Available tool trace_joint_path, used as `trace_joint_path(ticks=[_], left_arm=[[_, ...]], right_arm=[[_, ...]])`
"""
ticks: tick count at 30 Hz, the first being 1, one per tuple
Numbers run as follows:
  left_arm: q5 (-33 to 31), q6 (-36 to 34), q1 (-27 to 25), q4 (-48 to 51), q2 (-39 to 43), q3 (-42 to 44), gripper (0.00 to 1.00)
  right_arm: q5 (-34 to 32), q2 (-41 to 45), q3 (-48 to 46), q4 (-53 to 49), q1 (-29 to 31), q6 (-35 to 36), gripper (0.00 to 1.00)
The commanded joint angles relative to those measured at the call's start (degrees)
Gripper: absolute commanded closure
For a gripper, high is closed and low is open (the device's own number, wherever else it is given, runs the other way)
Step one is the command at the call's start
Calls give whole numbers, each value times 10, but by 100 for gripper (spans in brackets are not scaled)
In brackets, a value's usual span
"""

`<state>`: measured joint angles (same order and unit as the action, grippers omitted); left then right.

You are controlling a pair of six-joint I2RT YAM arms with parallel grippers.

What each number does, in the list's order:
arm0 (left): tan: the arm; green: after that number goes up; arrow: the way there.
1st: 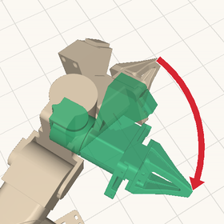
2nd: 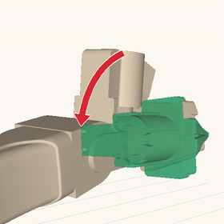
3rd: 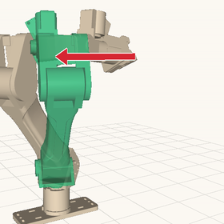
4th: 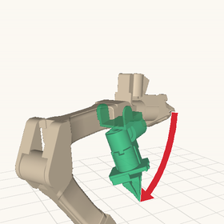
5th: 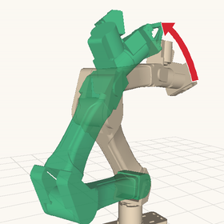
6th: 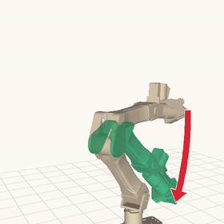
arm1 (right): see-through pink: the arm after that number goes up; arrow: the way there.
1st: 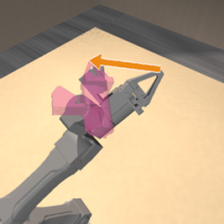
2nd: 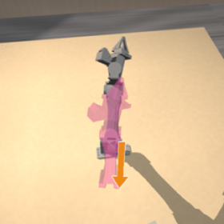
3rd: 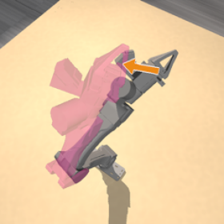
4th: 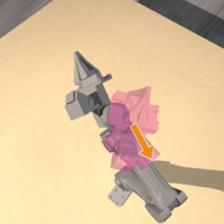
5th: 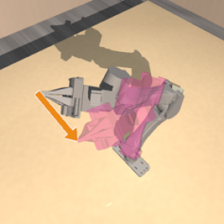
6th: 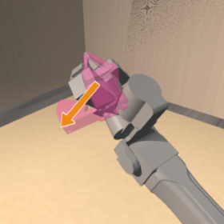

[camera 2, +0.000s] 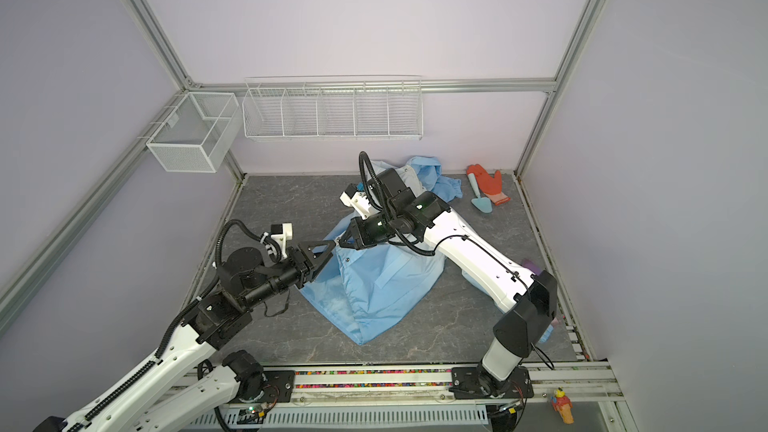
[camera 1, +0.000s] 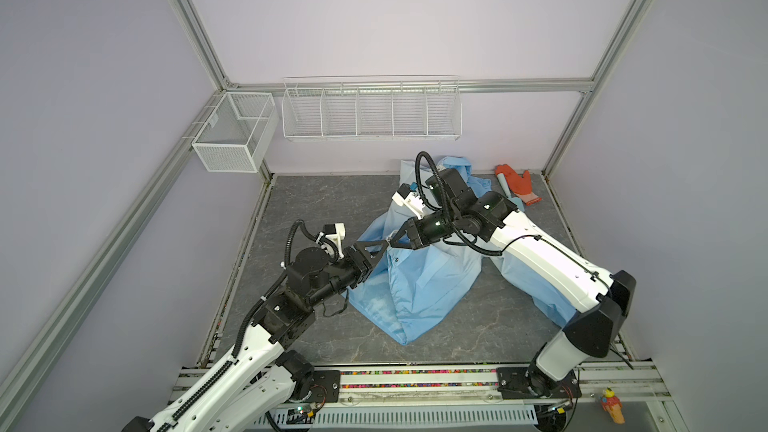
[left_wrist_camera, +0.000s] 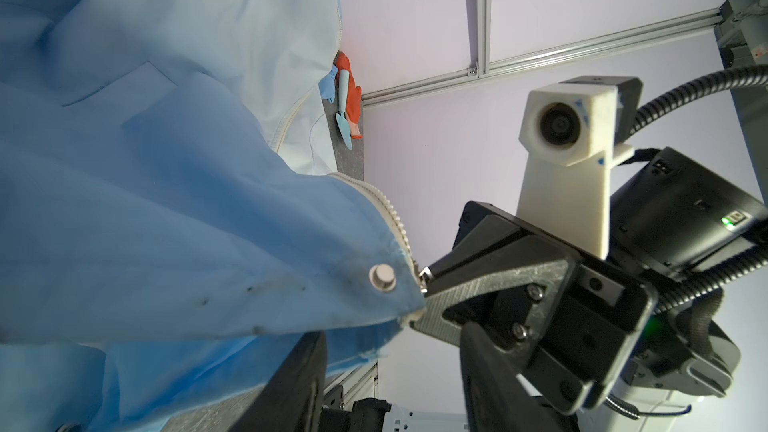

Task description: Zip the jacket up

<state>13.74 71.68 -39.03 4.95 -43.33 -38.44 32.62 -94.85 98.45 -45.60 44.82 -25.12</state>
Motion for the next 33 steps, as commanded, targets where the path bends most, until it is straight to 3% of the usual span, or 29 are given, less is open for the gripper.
trace_joint_path(ticks=[1,10,21,33], left_arm=[[4,-11,-3,-48,-9,17,50],[15,3,-3,-96,-13,43,58],[14,7,-3,-79,-17,48,100],[-15,9,-4,21,36,61,100]], right_arm=[[28,-11,-3,24,1,-17,93],[48,-15,-8,49,-7,-43,93],[56,-15,-14,46,-16,-43,93],[2,-14,-11,-29,-36,18,93]])
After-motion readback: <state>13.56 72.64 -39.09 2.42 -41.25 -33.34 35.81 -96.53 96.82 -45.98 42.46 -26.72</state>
